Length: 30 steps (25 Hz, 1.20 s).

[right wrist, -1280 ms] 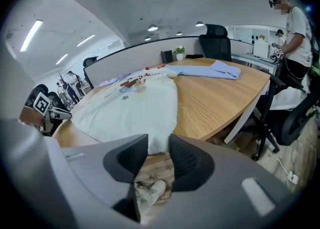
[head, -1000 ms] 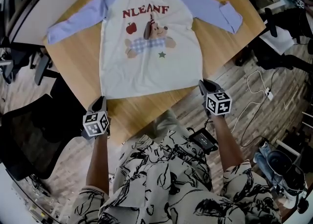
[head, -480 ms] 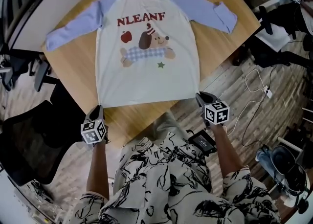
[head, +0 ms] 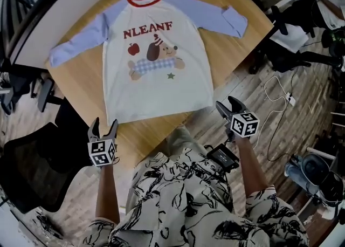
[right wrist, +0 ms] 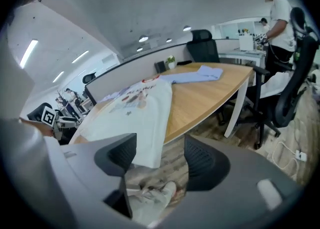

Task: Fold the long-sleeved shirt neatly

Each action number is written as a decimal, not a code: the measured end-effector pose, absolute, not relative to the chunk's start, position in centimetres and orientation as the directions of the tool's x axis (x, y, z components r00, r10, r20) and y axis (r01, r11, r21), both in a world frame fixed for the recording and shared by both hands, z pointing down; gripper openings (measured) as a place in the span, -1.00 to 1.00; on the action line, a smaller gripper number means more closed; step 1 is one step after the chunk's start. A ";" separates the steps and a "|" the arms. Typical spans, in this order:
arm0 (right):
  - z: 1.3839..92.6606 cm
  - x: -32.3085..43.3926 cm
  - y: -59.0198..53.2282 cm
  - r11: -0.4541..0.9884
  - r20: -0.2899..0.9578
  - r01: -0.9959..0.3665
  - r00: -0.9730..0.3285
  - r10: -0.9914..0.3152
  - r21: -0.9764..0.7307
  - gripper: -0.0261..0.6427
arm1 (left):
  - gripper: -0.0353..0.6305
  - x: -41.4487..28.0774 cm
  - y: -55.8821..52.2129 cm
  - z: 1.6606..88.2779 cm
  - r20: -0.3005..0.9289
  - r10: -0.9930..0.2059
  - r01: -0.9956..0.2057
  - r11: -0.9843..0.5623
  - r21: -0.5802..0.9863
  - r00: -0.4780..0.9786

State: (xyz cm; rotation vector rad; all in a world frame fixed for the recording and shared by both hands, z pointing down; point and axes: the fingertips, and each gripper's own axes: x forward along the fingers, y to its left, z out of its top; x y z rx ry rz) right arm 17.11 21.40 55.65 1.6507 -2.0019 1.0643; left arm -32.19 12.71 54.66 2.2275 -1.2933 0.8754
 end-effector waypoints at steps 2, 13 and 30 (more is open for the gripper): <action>52.8 18.6 20.6 0.022 0.636 -0.954 -0.215 -0.741 -0.297 -0.03 | 0.13 -30.7 11.3 52.1 0.659 -0.634 -0.855 -0.518 0.028 0.405; 42.1 22.9 15.7 0.030 0.503 -0.995 -0.072 -0.861 -0.091 -0.04 | 0.12 -19.1 1.3 38.3 0.397 -0.636 -0.706 -0.706 0.048 0.662; 43.8 39.9 -7.8 0.312 0.448 -0.942 -0.335 -0.829 -0.127 -0.06 | 0.12 17.8 -11.9 40.5 0.415 -0.443 -0.505 -0.862 0.048 0.795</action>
